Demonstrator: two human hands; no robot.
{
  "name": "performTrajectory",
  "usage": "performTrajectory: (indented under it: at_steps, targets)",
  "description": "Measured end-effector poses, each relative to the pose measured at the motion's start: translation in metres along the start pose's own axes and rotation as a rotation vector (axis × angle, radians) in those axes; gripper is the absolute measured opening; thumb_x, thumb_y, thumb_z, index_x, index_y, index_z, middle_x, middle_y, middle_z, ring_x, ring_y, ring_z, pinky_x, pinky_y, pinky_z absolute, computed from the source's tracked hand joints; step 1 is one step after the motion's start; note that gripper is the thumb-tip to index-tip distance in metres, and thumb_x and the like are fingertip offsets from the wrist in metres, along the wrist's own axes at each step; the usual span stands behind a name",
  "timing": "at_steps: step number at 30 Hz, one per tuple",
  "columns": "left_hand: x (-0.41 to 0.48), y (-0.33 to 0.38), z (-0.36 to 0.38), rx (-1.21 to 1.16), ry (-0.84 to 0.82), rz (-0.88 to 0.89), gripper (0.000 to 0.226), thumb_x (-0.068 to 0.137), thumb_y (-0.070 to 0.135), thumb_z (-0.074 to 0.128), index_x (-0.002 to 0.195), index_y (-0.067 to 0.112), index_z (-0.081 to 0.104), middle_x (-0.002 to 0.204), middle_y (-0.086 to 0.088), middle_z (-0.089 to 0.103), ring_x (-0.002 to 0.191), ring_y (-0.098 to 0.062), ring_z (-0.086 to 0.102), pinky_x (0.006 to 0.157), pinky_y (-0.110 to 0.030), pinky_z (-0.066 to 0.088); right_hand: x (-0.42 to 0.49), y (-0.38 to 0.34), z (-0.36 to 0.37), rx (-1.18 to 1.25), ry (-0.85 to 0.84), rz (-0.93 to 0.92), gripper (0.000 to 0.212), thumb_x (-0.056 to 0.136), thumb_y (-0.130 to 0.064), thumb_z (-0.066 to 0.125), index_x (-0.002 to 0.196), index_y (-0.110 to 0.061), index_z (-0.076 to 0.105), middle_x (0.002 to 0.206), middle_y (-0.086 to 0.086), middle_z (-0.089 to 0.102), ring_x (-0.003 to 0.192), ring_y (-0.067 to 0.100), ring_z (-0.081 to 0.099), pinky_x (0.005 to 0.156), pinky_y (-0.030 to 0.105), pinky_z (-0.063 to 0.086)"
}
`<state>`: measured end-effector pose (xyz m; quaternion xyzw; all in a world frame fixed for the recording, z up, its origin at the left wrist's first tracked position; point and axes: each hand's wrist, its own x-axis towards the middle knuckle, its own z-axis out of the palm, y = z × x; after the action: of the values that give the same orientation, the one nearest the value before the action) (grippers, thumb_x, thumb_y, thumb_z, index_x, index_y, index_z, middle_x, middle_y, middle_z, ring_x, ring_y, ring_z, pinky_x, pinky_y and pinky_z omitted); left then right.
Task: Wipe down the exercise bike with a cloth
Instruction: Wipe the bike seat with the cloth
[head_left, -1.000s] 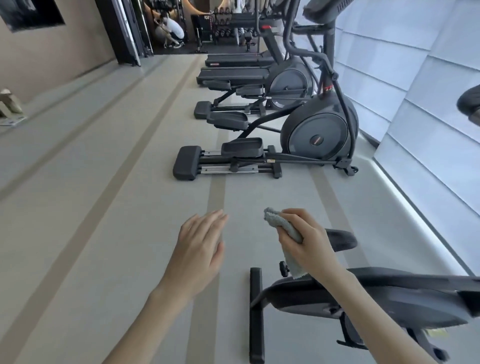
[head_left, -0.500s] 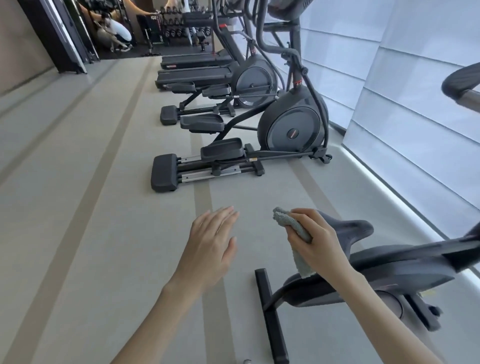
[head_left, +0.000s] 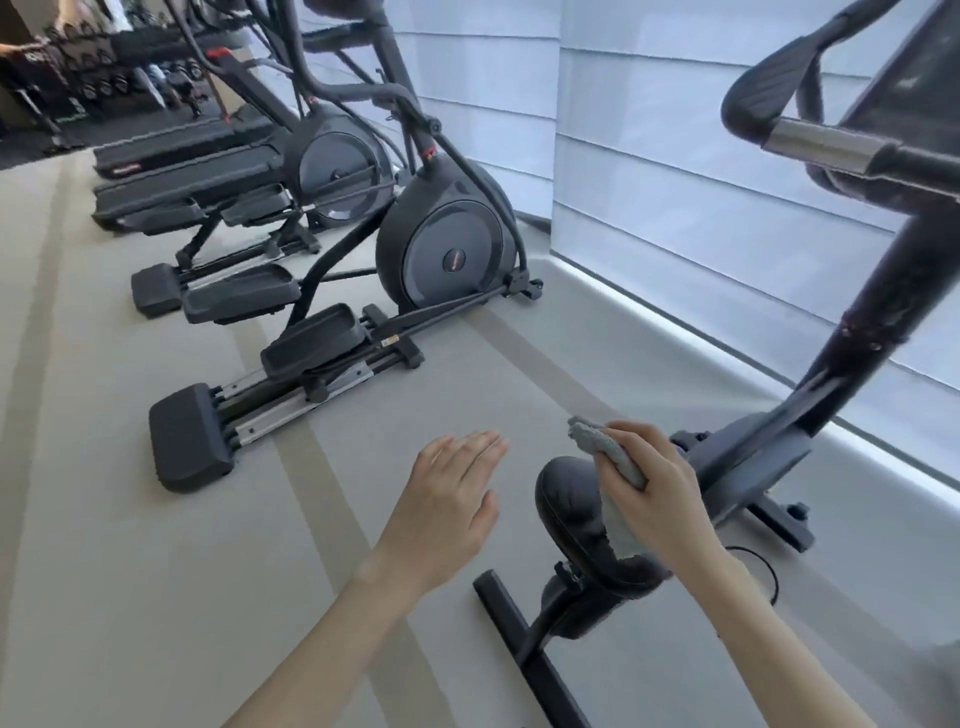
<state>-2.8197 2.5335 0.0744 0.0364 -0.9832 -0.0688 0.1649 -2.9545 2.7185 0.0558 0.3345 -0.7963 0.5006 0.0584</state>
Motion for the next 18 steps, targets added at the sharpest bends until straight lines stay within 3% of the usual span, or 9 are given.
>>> performTrajectory:
  at_steps: [4, 8, 10, 12, 14, 16, 18]
  targets:
    - [0.037, -0.013, 0.039, -0.052, -0.090, 0.140, 0.043, 0.087, 0.020, 0.050, 0.127, 0.007, 0.059, 0.130, -0.005, 0.060, 0.118, -0.018, 0.055, 0.104, -0.038, 0.038, 0.007, 0.035, -0.012, -0.019, 0.160, 0.176, 0.019, 0.085, -0.007, 0.063, 0.101, -0.016, 0.068, 0.106, -0.006, 0.061, 0.099, -0.002, 0.054, 0.087, 0.009, 0.039]
    - [0.059, -0.023, 0.079, -0.112, -0.115, 0.306, 0.040, 0.083, 0.019, 0.055, 0.119, 0.004, 0.065, 0.122, -0.005, 0.065, 0.109, -0.018, 0.059, 0.099, -0.032, 0.035, 0.001, 0.065, 0.001, -0.069, 0.247, 0.324, 0.017, 0.087, -0.013, 0.062, 0.102, -0.022, 0.067, 0.107, -0.007, 0.061, 0.102, -0.002, 0.054, 0.087, 0.007, 0.038]
    - [0.069, -0.031, 0.099, -0.174, -0.125, 0.373, 0.043, 0.074, 0.011, 0.071, 0.116, 0.003, 0.066, 0.120, -0.006, 0.066, 0.105, -0.019, 0.065, 0.097, -0.034, 0.036, -0.001, 0.078, 0.022, -0.122, 0.255, 0.389, 0.017, 0.087, -0.014, 0.064, 0.103, -0.015, 0.067, 0.108, -0.003, 0.061, 0.104, 0.008, 0.055, 0.092, 0.020, 0.042]
    - [0.080, -0.038, 0.117, -0.214, -0.145, 0.436, 0.044, 0.071, 0.010, 0.074, 0.114, 0.002, 0.067, 0.118, -0.006, 0.067, 0.105, -0.018, 0.065, 0.097, -0.036, 0.036, -0.002, 0.091, 0.044, -0.198, 0.225, 0.447, 0.021, 0.086, -0.014, 0.067, 0.105, -0.007, 0.067, 0.110, 0.005, 0.061, 0.107, 0.022, 0.055, 0.096, 0.038, 0.043]
    - [0.089, -0.046, 0.132, -0.243, -0.153, 0.518, 0.040, 0.074, 0.014, 0.069, 0.113, 0.003, 0.068, 0.117, -0.006, 0.067, 0.105, -0.017, 0.065, 0.096, -0.036, 0.038, -0.010, 0.104, 0.068, -0.364, 0.120, 0.510, 0.031, 0.086, -0.022, 0.068, 0.112, -0.007, 0.066, 0.123, 0.011, 0.060, 0.121, 0.033, 0.049, 0.106, 0.051, 0.030]
    - [0.097, -0.056, 0.146, -0.274, -0.167, 0.604, 0.037, 0.079, 0.018, 0.061, 0.112, 0.004, 0.069, 0.116, -0.005, 0.067, 0.104, -0.016, 0.066, 0.095, -0.036, 0.038, -0.022, 0.111, 0.088, -0.550, 0.024, 0.593, 0.042, 0.090, -0.037, 0.060, 0.127, -0.018, 0.058, 0.141, 0.003, 0.047, 0.138, 0.027, 0.032, 0.111, 0.056, 0.011]
    - [0.102, -0.067, 0.159, -0.300, -0.180, 0.664, 0.038, 0.083, 0.023, 0.051, 0.111, 0.005, 0.070, 0.115, -0.004, 0.068, 0.104, -0.015, 0.066, 0.096, -0.035, 0.038, -0.028, 0.113, 0.098, -0.590, 0.025, 0.623, 0.046, 0.093, -0.039, 0.054, 0.135, -0.021, 0.049, 0.147, 0.000, 0.038, 0.142, 0.022, 0.022, 0.113, 0.055, 0.009]
